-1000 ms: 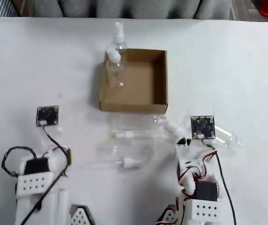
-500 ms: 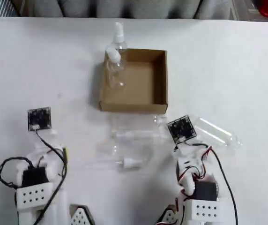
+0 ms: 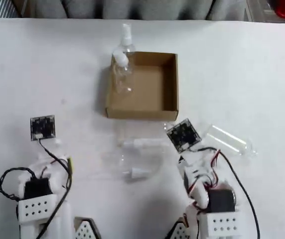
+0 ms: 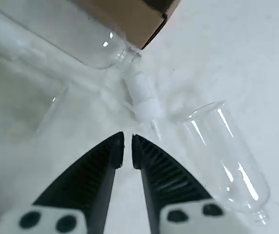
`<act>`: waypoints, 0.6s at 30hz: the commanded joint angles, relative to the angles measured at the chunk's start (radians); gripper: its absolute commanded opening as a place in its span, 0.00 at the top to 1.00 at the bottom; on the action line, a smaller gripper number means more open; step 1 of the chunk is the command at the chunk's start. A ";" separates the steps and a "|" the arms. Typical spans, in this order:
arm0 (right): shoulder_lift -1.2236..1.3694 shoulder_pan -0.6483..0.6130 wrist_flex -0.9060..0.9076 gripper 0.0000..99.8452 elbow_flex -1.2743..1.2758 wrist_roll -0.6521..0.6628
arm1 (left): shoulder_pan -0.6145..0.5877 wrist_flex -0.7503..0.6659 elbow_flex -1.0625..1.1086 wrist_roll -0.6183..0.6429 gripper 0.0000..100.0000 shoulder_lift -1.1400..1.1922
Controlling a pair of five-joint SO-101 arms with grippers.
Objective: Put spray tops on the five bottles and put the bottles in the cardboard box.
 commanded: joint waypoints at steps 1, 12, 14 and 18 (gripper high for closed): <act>0.226 -0.021 0.008 0.98 -0.140 0.003 | -0.008 0.000 -0.012 0.017 0.93 -0.015; 0.849 -0.033 0.010 0.98 -0.400 0.011 | -0.012 -0.023 -0.008 0.020 0.93 -0.015; 0.905 -0.062 0.007 0.98 -0.407 0.043 | -0.013 -0.038 -0.006 0.021 0.93 -0.015; 0.940 -0.147 0.010 0.98 -0.405 0.052 | -0.013 -0.040 -0.005 0.023 0.93 -0.015</act>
